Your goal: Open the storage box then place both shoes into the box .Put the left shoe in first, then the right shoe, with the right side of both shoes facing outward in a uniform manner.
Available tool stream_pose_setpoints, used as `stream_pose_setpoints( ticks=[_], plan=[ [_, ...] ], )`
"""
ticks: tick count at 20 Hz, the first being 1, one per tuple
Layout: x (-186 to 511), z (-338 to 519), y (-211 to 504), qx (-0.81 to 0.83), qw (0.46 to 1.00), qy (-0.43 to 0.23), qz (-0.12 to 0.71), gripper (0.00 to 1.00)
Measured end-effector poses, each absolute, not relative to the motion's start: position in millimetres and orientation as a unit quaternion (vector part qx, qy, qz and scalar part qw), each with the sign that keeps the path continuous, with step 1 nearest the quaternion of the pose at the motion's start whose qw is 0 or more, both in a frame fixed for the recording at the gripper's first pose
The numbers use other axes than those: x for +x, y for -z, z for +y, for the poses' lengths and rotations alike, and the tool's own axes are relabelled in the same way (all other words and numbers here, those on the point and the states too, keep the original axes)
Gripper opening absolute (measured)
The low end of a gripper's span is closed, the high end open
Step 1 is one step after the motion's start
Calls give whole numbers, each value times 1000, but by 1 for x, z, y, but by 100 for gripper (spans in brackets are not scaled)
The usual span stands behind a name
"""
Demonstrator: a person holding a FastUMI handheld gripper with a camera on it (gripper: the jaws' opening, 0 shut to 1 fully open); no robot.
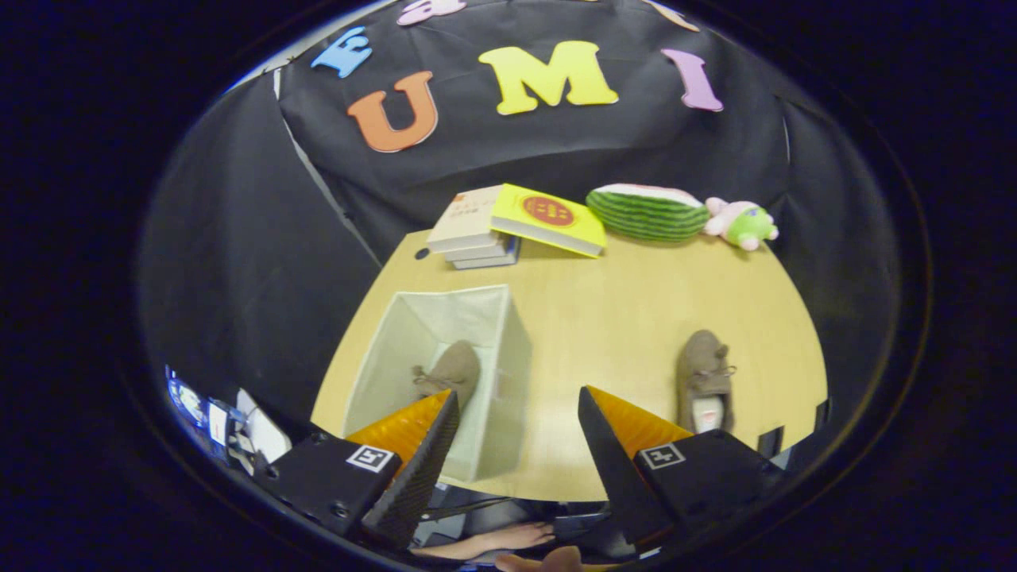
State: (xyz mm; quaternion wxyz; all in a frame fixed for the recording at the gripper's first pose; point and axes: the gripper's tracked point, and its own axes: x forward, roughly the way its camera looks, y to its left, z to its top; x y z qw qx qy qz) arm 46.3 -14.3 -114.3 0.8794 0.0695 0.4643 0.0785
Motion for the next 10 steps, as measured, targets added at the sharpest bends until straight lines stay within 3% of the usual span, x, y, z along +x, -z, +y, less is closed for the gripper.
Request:
stream_pose_setpoints(
  ticks=[6,10],
  plan=[
    [22,-126,148,38,859,-19,510,97],
    [10,-174,191,27,833,-18,552,97]
  ],
)
